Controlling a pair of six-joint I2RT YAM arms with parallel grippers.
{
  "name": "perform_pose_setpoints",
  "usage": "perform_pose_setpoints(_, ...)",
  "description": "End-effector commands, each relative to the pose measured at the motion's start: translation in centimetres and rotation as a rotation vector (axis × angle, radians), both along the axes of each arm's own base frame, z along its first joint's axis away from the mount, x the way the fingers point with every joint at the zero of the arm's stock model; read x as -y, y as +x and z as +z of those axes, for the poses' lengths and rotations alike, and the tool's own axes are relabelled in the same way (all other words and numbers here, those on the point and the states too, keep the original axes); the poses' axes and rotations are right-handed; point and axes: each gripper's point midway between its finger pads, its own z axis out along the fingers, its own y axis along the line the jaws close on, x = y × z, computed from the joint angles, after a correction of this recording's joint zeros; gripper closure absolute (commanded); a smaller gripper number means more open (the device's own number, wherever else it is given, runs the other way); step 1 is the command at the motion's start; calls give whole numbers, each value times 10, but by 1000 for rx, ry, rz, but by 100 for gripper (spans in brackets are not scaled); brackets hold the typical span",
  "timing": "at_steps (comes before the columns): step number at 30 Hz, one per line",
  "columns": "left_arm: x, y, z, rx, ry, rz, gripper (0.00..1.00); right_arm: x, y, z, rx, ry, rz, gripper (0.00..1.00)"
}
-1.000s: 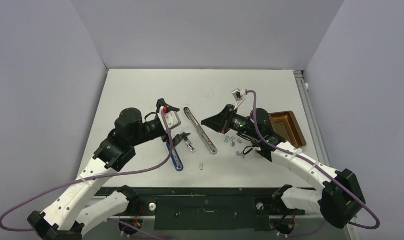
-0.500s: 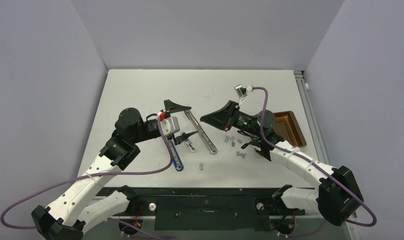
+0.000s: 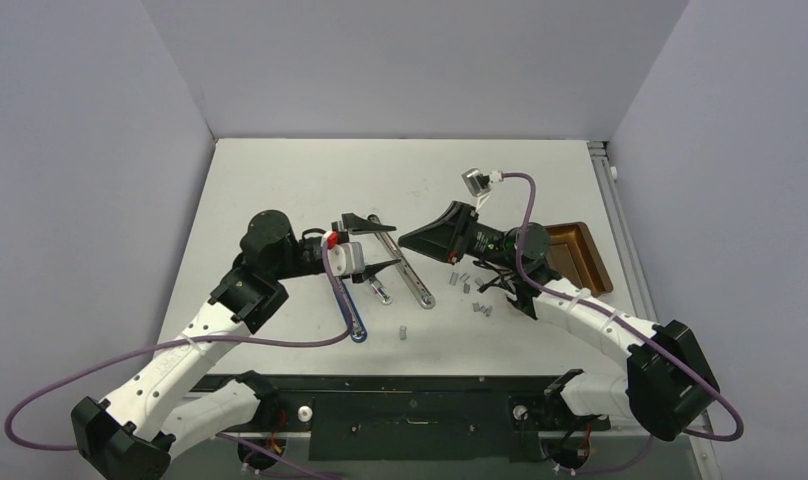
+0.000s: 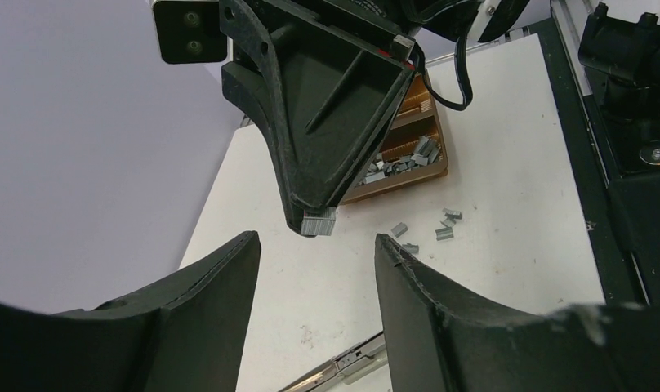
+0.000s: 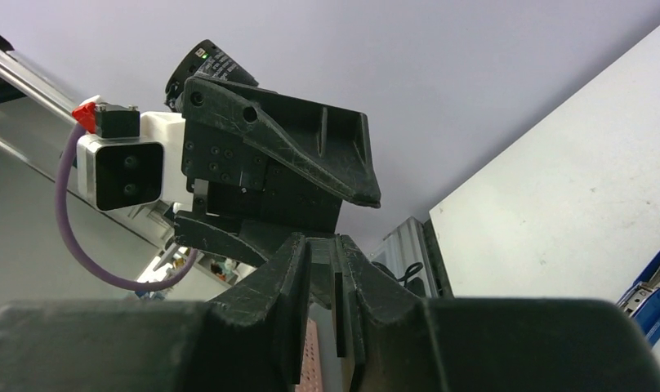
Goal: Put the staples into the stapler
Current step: Pick up the staple from the center of the board.
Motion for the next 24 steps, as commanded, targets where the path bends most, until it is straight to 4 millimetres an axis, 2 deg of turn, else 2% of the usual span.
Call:
perform_pose_setpoints(1, 1, -7, 28, 109, -37, -45, 50, 3, -6, 11, 66, 43, 28, 84)
perform_pose_setpoints(10, 3, -11, 30, 145, -41, -68, 64, 2, -5, 8, 52, 53, 38, 84)
perform_pose_setpoints(16, 4, -12, 23, 157, -16, -77, 76, 3, -6, 10, 53, 66, 41, 85)
perform_pose_setpoints(24, 4, -12, 18, 195, 3, -81, 80, 2, -9, 12, 46, 91, 66, 85)
